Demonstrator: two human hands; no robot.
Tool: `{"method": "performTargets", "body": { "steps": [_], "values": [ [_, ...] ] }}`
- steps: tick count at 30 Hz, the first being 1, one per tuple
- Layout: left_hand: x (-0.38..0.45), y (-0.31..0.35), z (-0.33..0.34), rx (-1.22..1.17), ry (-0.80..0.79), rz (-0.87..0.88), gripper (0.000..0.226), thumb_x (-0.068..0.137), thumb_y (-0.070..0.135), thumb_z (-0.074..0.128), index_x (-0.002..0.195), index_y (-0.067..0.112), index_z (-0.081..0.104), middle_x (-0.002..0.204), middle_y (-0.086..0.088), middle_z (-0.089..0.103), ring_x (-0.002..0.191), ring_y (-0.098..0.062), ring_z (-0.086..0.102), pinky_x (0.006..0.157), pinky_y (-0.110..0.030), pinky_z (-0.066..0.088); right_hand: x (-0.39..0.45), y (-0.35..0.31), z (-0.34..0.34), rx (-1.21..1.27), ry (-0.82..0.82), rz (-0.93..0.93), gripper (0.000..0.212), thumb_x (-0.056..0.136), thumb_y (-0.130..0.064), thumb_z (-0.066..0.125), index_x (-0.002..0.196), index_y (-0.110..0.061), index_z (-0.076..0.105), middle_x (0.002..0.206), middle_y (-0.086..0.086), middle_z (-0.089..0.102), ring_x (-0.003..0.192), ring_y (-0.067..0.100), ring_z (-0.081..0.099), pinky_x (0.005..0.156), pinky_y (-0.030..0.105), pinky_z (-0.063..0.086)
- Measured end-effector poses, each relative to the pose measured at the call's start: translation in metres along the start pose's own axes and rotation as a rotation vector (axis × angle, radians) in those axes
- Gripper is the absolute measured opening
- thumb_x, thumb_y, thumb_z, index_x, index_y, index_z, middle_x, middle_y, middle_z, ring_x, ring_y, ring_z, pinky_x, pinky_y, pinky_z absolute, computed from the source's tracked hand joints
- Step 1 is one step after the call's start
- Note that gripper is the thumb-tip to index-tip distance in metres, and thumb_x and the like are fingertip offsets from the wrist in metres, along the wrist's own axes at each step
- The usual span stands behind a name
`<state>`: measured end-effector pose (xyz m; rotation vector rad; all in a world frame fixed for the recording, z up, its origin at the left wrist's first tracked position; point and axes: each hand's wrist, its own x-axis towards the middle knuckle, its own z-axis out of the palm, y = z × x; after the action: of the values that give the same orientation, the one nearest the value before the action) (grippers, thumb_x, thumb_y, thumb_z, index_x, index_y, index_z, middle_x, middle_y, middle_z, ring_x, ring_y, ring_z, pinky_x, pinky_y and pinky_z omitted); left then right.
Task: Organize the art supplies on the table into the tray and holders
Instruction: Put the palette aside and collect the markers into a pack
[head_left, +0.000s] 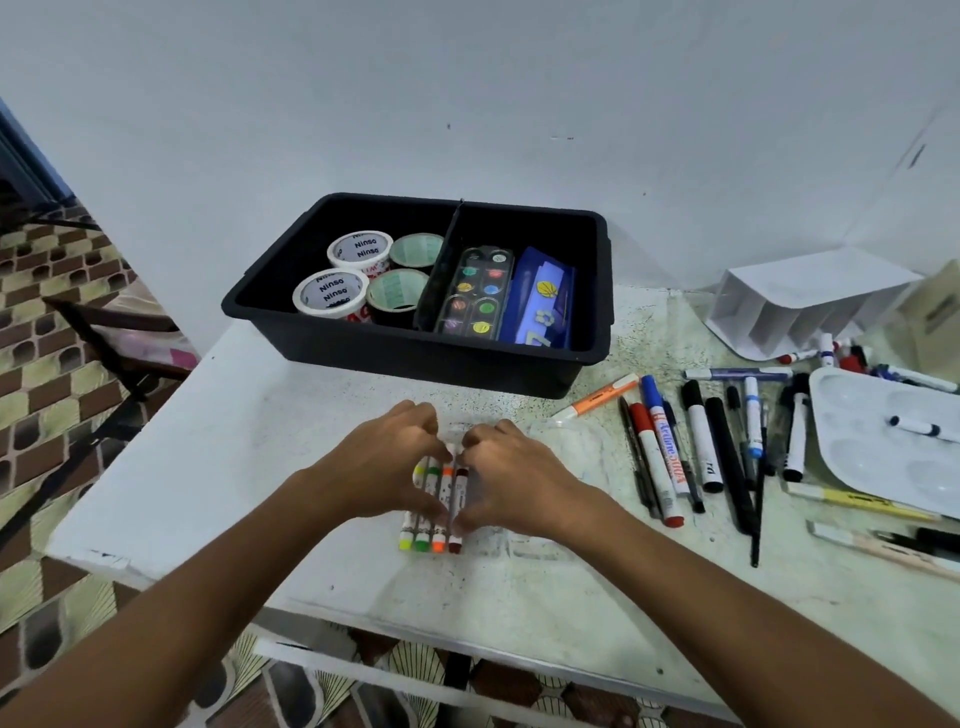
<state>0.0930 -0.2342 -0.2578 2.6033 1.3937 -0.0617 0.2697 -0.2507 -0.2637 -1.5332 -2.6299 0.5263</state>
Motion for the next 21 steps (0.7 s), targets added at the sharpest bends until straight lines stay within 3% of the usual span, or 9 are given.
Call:
{"method": "performTargets", "body": {
  "steps": [5,9,13,15,18,21],
  "values": [
    [0.008,0.009,-0.007,0.067,-0.086,-0.009,0.054,0.069,0.062,0.074,0.113,0.033,0.066,0.097,0.012,0.054,0.087,-0.005,0.049,0.072,-0.021,0.047,-0.01,0.014,-0.001,0.086,0.009,-0.083,0.054,0.082,-0.044,0.069,0.127,-0.016,0.059,0.132,0.005,0.052,0.123,0.022,0.038,0.099,0.035,0.036],
    [0.021,0.023,-0.006,-0.065,0.032,0.06,0.042,0.076,0.052,0.072,0.112,0.032,0.066,0.088,0.019,0.053,0.078,0.0,0.049,0.065,-0.014,0.039,-0.022,0.045,-0.011,0.3,0.18,-0.094,0.033,0.088,-0.027,0.066,0.117,-0.012,0.065,0.115,0.004,0.063,0.109,0.019,0.053,0.092,0.034,0.044],
    [0.046,0.057,0.0,-0.251,0.124,0.134,0.045,0.074,0.062,0.054,0.094,0.026,0.073,0.072,0.02,0.055,0.064,0.007,0.048,0.058,-0.008,0.032,-0.048,0.091,-0.035,0.402,0.3,-0.016,0.029,0.087,-0.021,0.067,0.116,-0.014,0.067,0.103,0.001,0.067,0.085,0.009,0.059,0.081,0.033,0.052],
    [0.065,0.082,0.003,-0.326,0.133,0.174,0.036,0.076,0.055,0.059,0.09,0.025,0.073,0.069,0.023,0.053,0.064,0.009,0.049,0.056,-0.005,0.032,-0.065,0.118,-0.048,0.406,0.341,0.044,0.027,0.088,-0.017,0.066,0.115,-0.017,0.069,0.093,-0.001,0.067,0.072,0.001,0.055,0.073,0.03,0.051],
    [0.1,0.122,0.007,-0.372,0.156,0.234,0.021,0.077,0.04,0.07,0.092,0.025,0.072,0.07,0.024,0.052,0.068,0.009,0.05,0.057,-0.006,0.032,-0.096,0.159,-0.062,0.417,0.393,0.142,0.025,0.088,-0.016,0.065,0.112,-0.019,0.07,0.09,-0.001,0.068,0.076,0.01,0.06,0.072,0.031,0.052],
    [0.139,0.159,0.009,-0.391,0.15,0.289,0.027,0.074,0.04,0.066,0.095,0.024,0.073,0.076,0.022,0.053,0.068,0.014,0.047,0.062,-0.011,0.035,-0.133,0.201,-0.075,0.41,0.456,0.251,0.024,0.088,-0.014,0.065,0.112,-0.014,0.07,0.095,-0.001,0.07,0.082,0.013,0.062,0.074,0.03,0.052]
  ]
}}
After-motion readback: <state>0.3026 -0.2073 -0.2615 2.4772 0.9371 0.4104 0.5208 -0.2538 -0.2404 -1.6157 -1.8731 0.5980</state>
